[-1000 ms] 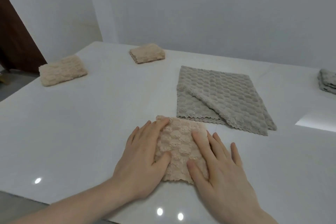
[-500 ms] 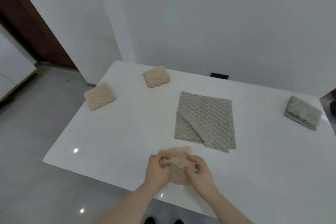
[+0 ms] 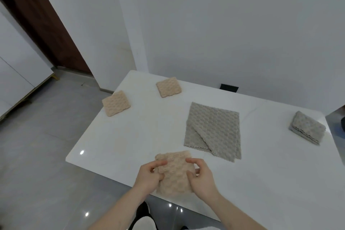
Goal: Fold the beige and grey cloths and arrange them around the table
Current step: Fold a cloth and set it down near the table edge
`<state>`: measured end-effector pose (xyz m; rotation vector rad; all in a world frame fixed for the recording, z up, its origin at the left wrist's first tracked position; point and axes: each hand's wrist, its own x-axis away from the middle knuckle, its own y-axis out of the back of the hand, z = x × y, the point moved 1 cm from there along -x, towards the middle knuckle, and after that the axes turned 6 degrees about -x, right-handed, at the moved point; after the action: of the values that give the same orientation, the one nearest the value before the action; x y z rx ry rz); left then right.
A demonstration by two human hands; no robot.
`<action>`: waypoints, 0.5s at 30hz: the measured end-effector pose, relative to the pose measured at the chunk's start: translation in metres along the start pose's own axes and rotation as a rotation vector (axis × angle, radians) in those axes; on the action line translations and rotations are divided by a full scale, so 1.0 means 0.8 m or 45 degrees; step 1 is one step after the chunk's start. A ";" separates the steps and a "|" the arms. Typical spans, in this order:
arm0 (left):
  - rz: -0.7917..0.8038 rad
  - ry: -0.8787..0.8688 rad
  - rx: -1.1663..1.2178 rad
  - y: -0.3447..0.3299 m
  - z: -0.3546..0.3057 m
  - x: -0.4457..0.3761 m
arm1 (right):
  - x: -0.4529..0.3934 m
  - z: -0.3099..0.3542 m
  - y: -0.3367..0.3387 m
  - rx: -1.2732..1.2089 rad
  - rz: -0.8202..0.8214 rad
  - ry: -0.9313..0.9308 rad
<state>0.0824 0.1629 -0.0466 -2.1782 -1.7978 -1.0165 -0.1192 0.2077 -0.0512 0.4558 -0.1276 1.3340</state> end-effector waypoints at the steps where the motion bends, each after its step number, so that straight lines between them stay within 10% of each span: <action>1: -0.011 0.002 0.010 0.006 0.002 -0.003 | -0.005 0.003 -0.007 0.018 0.014 0.001; 15: 0.143 -0.179 -0.234 0.167 0.032 -0.112 | -0.064 0.048 -0.164 0.044 -0.044 -0.064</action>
<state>0.2097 0.0657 -0.0772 -2.4863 -1.6741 -1.0666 0.0002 0.1249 -0.0669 0.5188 -0.1381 1.2928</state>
